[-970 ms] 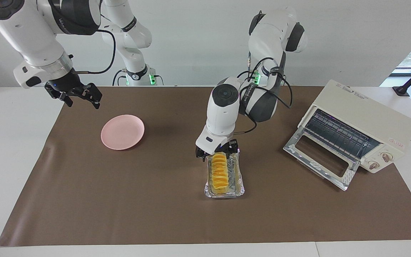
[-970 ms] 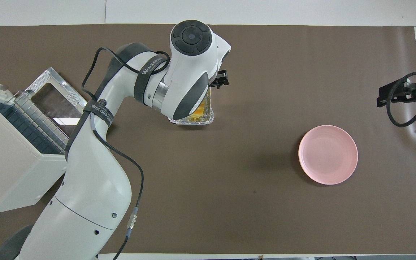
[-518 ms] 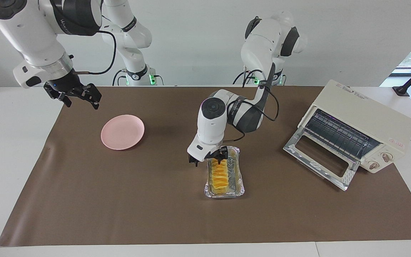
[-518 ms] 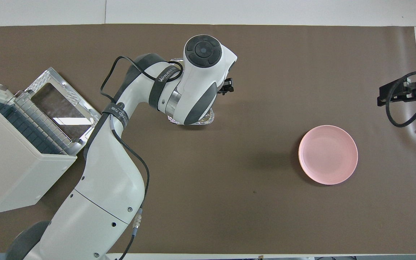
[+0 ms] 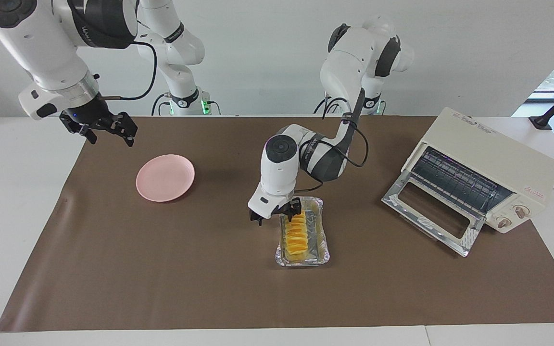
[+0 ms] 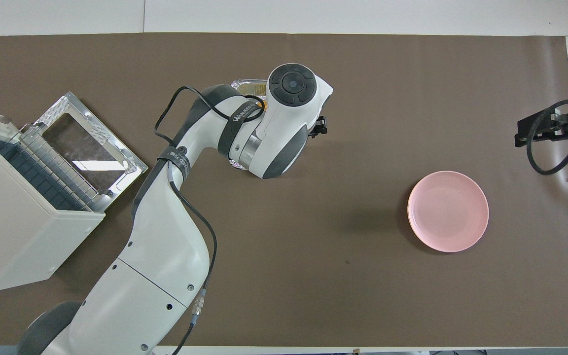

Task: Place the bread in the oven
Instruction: 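Lift the foil tray with the left gripper and carry it toward the oven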

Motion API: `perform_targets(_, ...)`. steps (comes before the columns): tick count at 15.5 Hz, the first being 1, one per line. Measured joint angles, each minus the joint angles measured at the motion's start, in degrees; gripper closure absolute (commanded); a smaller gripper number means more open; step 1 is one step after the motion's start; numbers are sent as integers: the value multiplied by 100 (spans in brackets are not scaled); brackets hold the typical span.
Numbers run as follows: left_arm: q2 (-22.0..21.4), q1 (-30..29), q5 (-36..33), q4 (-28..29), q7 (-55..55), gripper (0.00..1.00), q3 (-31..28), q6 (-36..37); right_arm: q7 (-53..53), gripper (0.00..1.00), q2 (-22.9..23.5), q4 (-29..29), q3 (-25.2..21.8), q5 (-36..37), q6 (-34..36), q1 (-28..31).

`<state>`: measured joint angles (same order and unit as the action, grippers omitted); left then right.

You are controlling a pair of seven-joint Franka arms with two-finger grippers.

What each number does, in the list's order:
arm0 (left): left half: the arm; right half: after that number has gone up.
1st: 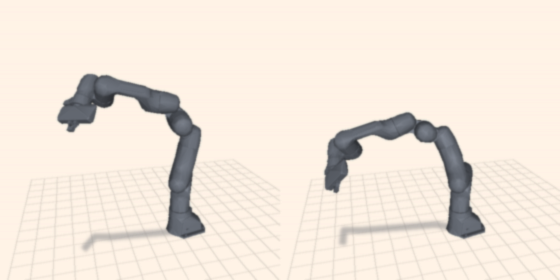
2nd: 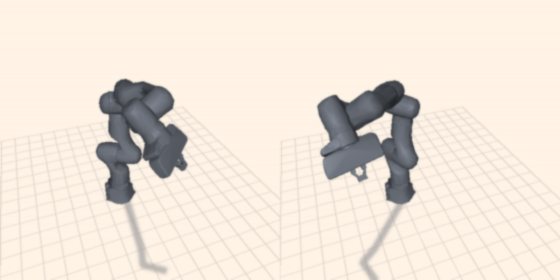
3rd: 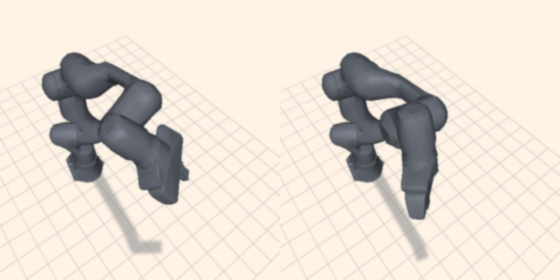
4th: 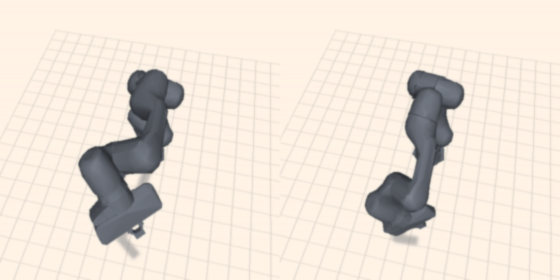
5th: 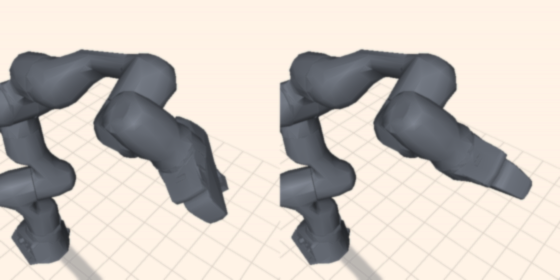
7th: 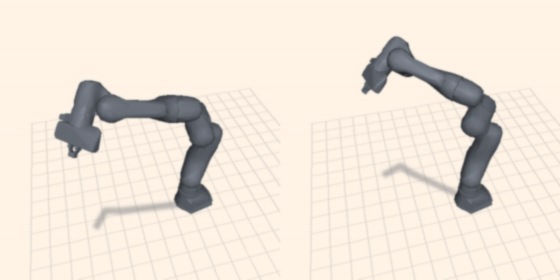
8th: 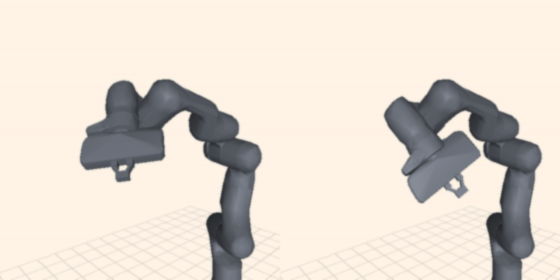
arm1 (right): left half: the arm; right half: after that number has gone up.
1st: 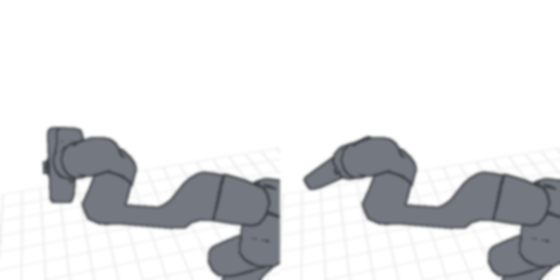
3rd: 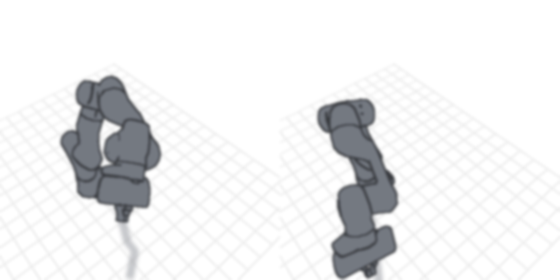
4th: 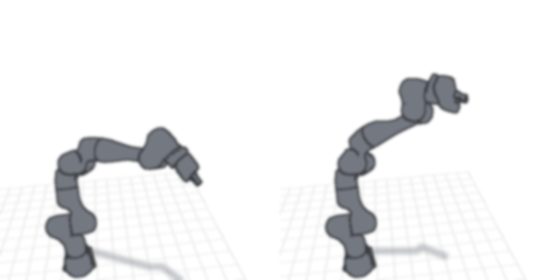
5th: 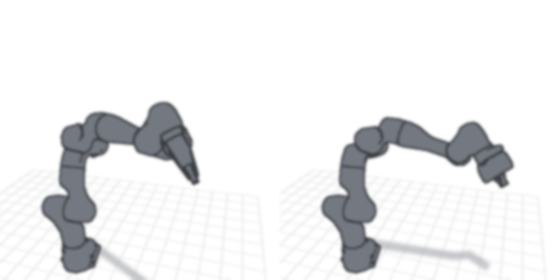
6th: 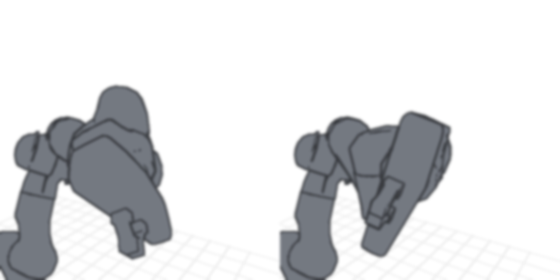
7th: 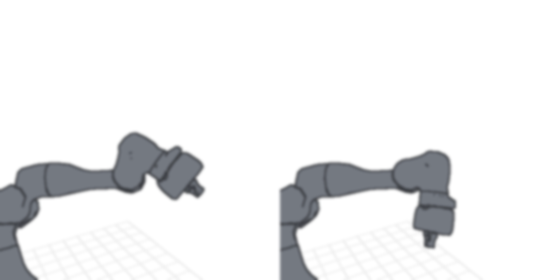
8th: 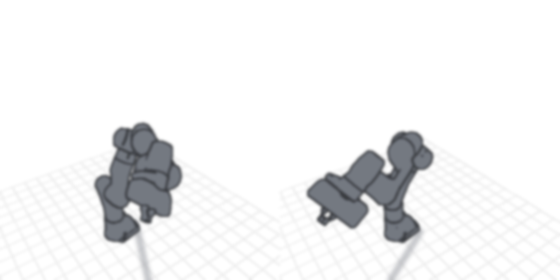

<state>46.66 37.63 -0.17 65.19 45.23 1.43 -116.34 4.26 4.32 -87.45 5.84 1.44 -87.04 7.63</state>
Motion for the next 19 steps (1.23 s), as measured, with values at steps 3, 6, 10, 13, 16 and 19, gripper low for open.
perform_targets(3,-1,5,4,28,59,21,1,-19,0,0,0,-2,0,0,5,0)
perform_targets(6,-1,14,4,59,128,55,1,-19,0,0,-3,-2,-1,0,5,3)
perform_targets(10,-1,10,6,72,238,100,-15,-17,0,0,-12,-1,-1,0,5,3)
perform_targets(13,-1,-22,24,95,342,100,-47,-4,0,0,-12,-1,-1,0,5,3)
perform_targets(16,-13,-42,67,93,383,100,-87,74,0,0,-13,-1,-1,0,5,3)
perform_targets(19,-74,-41,94,63,386,100,-300,490,0,0,-13,-1,-1,0,5,3)
